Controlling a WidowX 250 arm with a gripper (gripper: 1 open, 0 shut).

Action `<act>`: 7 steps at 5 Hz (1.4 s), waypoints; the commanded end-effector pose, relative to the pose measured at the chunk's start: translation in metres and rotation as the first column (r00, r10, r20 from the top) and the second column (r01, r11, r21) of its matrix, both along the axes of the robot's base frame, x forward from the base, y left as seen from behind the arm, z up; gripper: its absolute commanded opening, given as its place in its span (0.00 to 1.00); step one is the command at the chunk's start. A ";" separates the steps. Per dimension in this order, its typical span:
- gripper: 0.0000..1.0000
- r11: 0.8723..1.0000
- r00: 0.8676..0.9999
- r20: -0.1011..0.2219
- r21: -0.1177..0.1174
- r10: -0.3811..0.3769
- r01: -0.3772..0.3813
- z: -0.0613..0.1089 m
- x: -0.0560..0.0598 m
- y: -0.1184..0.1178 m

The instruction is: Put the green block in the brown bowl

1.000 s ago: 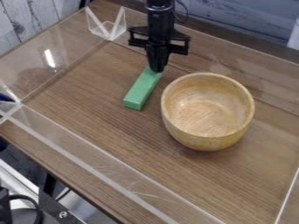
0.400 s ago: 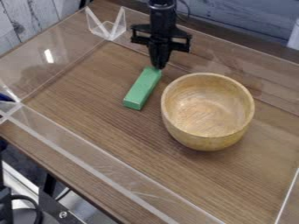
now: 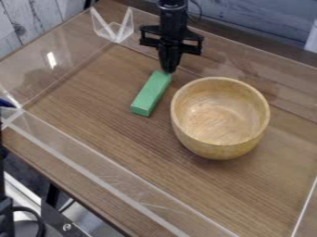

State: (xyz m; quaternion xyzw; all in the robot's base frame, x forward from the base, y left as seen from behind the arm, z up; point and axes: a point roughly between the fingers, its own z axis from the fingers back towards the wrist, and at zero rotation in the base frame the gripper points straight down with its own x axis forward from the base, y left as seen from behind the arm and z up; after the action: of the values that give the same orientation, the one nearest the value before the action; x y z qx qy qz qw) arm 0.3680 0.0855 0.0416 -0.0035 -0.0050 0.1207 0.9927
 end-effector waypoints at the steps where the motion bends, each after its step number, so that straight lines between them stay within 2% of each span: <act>1: 0.00 1.000 0.998 0.070 0.021 0.004 -0.005 0.022 0.010 0.007; 3: 0.00 1.000 0.992 0.126 0.000 -0.004 0.004 0.057 0.007 0.000; 4: 0.00 1.000 0.987 0.159 -0.014 -0.013 0.016 0.082 0.007 -0.004; 5: 1.00 1.000 0.991 0.134 0.008 -0.010 0.009 0.064 0.003 0.002; 6: 1.00 1.000 0.996 0.088 0.029 -0.003 0.001 0.046 -0.001 0.010; 7: 1.00 0.999 0.999 0.050 0.047 -0.001 -0.002 0.028 -0.011 0.019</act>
State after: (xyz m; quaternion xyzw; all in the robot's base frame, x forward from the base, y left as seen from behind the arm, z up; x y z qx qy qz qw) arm 0.3503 0.0995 0.0510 0.0102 -0.0039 0.1190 0.9928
